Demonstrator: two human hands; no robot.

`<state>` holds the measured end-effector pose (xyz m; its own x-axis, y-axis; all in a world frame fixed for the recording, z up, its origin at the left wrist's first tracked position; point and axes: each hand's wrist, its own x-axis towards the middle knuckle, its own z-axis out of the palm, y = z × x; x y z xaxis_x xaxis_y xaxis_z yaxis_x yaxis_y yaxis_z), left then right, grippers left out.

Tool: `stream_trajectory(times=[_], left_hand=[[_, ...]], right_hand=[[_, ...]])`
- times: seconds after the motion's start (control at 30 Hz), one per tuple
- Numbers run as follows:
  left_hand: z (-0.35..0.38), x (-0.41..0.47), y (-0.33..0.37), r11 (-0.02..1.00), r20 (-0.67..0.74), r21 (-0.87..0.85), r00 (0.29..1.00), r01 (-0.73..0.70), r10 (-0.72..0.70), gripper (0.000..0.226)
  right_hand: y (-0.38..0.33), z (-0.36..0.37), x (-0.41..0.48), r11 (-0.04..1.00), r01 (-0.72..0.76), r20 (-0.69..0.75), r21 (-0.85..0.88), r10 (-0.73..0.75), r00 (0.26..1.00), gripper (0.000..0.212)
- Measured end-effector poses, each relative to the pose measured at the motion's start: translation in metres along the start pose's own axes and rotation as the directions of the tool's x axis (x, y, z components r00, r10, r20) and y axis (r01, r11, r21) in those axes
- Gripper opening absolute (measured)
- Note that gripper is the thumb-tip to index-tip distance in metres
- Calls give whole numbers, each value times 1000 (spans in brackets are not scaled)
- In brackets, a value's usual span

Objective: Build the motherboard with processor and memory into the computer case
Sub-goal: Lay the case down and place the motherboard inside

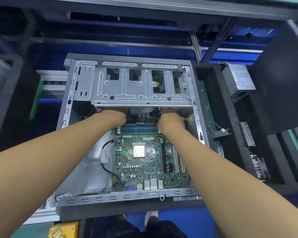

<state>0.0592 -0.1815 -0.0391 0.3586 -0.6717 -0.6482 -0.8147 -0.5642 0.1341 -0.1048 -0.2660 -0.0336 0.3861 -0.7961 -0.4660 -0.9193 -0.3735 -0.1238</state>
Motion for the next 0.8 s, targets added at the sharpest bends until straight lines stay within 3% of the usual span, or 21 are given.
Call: stream_trajectory(times=[0.07,0.17,0.27,0.33,0.4,0.47,0.53,0.6,0.67,0.8], left_hand=[[1,3,-1,1000,-71,9,997,2,-1,14],[4,8,-5,999,-79,-25,997,21,-23,13],[9,7,-1,997,-151,-62,988,-51,41,25],[13,6,9,991,-238,-63,966,-119,101,22],[18,6,19,989,-217,-20,967,-144,136,8],[22,8,24,994,-168,-10,980,-113,109,22],[24,12,19,988,-262,-76,959,-132,108,13],[28,17,14,979,-297,-154,951,-136,86,27],[31,16,13,969,-287,-208,955,-132,68,37],[31,10,16,926,-314,-348,949,-148,34,23]], right_hand=[[-1,0,-5,999,20,-9,-32,-20,1000,45],[-1,-3,-10,996,51,11,-77,-50,999,53],[-10,-5,-16,996,85,-11,-39,-86,996,15],[-26,-4,-24,992,120,-118,-37,-124,985,36],[-44,-1,-28,984,135,-149,115,-117,982,40],[-53,3,-24,957,115,-104,265,-91,990,41],[-52,8,-22,937,101,-103,335,-70,992,41],[-46,12,-21,933,93,-165,347,-37,986,41],[-44,17,-22,921,77,-102,381,-40,994,43],[-44,24,-29,940,120,-36,319,-114,993,38]])
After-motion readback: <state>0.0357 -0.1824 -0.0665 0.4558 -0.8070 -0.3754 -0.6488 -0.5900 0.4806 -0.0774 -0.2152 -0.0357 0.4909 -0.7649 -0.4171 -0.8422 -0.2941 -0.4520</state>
